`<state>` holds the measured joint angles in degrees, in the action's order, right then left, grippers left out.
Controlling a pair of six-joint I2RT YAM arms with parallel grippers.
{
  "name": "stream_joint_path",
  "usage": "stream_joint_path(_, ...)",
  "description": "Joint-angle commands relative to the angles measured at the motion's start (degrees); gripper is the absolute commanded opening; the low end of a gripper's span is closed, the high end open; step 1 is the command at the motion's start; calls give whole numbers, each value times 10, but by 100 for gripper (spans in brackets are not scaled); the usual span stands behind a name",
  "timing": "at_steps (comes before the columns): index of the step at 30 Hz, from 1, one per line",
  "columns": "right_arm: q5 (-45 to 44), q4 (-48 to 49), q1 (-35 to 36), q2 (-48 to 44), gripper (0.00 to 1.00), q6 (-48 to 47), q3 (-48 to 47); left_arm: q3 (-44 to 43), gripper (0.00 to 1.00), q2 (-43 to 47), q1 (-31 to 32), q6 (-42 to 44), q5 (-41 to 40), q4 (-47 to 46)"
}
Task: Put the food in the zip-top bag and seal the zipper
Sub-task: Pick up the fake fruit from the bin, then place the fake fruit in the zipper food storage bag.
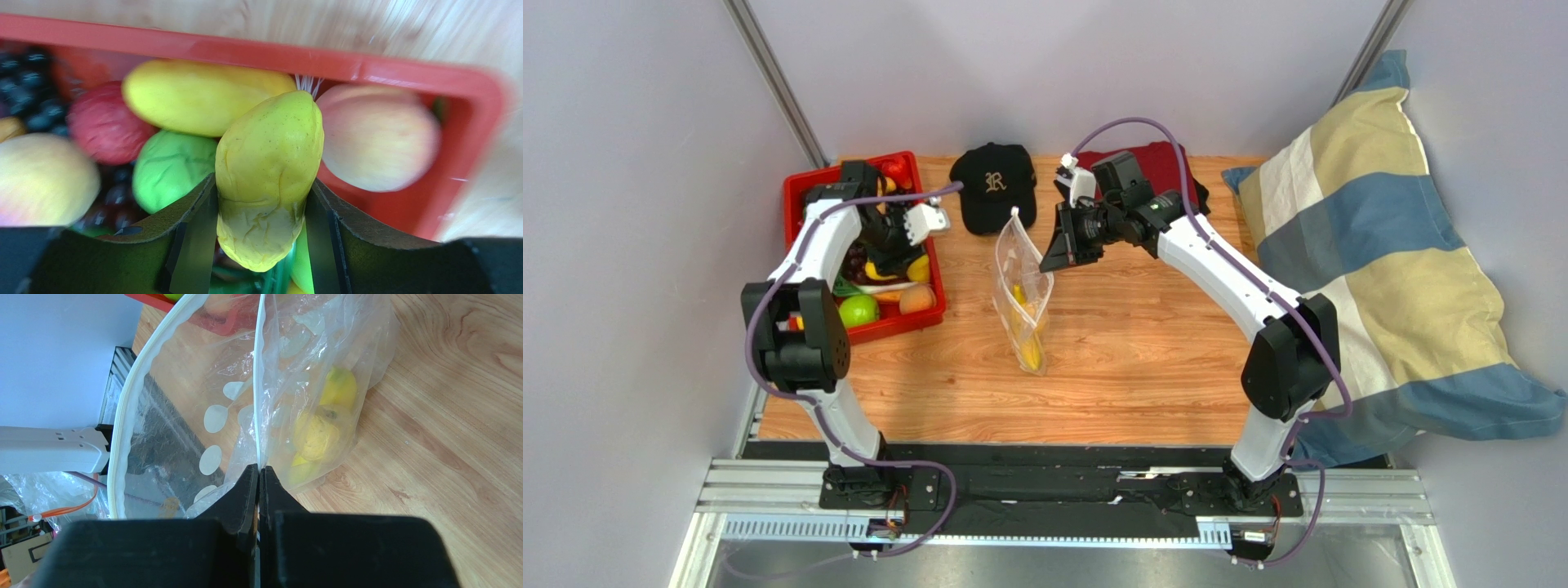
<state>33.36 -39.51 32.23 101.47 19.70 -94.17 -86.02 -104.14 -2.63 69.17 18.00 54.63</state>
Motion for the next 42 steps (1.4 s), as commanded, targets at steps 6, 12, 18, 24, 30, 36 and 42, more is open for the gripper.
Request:
stream_joint_path(6, 5, 22, 3, -1, 0, 4, -16, -176, 0, 164, 44, -321, 226, 41)
stream_joint_path(12, 4, 22, 3, 3, 0, 10, -15, -94, 0, 232, 173, -602, 151, -117)
stream_joint_path(18, 1, 21, 3, 0, 0, 14, -13, 51, 0, 304, 283, -794, 27, -320)
stream_joint_path(24, 6, 23, 2, 2, 0, 26, -15, 143, 0, 312, 329, -893, -28, -345)
stream_joint_path(30, 8, 23, 2, -1, 0, 28, -15, 97, 0, 322, 329, -854, -71, -356)
stream_joint_path(36, 19, 27, 2, 4, 0, 35, -22, 5, 0, 331, 330, -788, -68, -356)
stream_joint_path(42, 22, 32, 2, -1, 0, 41, -24, 82, 0, 329, 333, -840, -24, -409)
